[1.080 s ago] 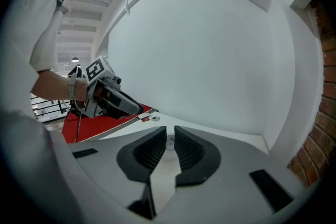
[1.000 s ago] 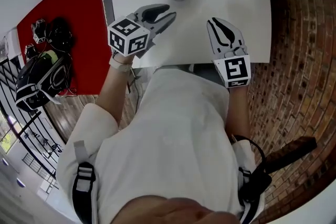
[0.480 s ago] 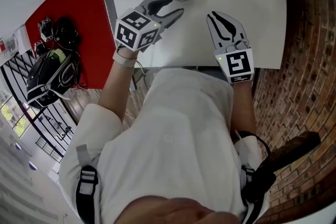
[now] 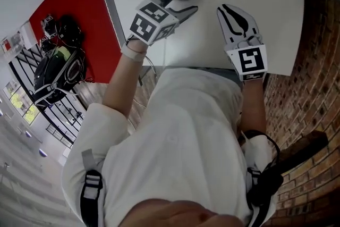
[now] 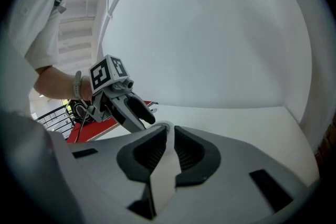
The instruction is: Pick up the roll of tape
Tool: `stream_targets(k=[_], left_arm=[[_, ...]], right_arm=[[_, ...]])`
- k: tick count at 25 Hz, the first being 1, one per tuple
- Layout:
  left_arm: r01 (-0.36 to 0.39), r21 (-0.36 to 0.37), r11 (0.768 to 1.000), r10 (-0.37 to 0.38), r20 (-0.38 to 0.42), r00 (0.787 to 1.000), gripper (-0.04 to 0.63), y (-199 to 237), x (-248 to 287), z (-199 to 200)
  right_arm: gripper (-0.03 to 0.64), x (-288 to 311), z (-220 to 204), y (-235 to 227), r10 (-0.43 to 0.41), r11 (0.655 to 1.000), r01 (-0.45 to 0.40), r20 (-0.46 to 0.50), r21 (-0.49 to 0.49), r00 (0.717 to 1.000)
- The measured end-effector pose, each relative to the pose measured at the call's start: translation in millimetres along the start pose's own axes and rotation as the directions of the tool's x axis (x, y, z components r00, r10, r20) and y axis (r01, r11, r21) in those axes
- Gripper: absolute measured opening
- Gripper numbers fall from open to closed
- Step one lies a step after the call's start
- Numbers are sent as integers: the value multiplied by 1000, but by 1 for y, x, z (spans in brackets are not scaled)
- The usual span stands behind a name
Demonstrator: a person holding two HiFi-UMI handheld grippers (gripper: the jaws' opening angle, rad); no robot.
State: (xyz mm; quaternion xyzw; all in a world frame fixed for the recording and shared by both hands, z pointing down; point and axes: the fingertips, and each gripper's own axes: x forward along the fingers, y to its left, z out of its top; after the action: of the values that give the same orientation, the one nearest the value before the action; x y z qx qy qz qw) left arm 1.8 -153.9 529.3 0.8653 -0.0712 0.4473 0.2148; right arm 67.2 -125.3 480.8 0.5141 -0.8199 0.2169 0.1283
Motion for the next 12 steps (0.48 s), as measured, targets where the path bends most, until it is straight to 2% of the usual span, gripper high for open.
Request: stream_targets(k=[4, 8, 12], left_arm=[[-30, 20, 999, 31, -48, 998, 250, 12, 18, -10], [-23, 40, 999, 27, -106, 994, 253, 13, 27, -13], [-28, 62, 998, 36, -121, 992, 253, 16, 43, -15]], right_arm=[[44, 8, -13, -11, 6, 1000, -6, -3, 30, 1000], [44, 16, -27, -18, 17, 998, -16, -8, 63, 1000], [44, 20, -35, -21, 37, 994, -38, 7, 103, 999]])
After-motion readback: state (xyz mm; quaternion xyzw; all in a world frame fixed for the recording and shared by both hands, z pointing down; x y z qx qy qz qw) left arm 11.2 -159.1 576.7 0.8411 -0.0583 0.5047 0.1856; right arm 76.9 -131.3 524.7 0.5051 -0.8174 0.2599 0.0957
